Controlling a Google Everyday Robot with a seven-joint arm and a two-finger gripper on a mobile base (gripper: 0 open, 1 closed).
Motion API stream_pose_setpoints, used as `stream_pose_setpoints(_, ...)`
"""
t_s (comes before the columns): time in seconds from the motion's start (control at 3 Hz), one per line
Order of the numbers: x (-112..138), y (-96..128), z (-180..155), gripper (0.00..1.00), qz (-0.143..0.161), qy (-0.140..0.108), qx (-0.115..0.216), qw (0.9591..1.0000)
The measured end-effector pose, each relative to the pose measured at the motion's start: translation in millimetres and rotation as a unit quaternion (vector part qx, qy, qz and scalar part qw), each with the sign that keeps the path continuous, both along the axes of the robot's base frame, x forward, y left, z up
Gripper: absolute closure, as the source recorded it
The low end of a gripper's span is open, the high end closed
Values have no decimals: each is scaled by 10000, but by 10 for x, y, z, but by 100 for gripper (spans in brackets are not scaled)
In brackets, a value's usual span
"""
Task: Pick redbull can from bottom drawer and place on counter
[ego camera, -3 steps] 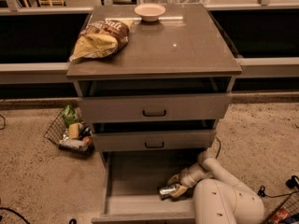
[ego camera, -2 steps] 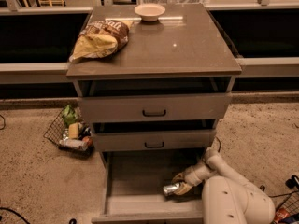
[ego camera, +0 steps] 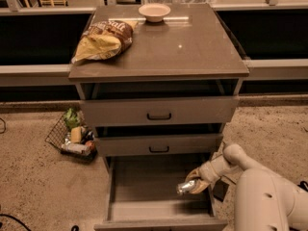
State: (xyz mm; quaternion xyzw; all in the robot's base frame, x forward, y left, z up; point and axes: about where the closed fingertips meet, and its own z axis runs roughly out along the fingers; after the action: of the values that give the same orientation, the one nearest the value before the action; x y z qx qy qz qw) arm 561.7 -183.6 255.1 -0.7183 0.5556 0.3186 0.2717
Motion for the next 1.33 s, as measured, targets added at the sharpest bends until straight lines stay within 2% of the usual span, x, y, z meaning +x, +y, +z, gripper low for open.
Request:
stream_pose_setpoints(0.67,24,-2,281,100,127,45,-92,9999)
stream_pose_setpoints(1.0,-141,-222,805,100,187,69,-51,9998)
stream_pose_setpoints(1.33,-304,-434,1582,100,214,-116,-196,9995)
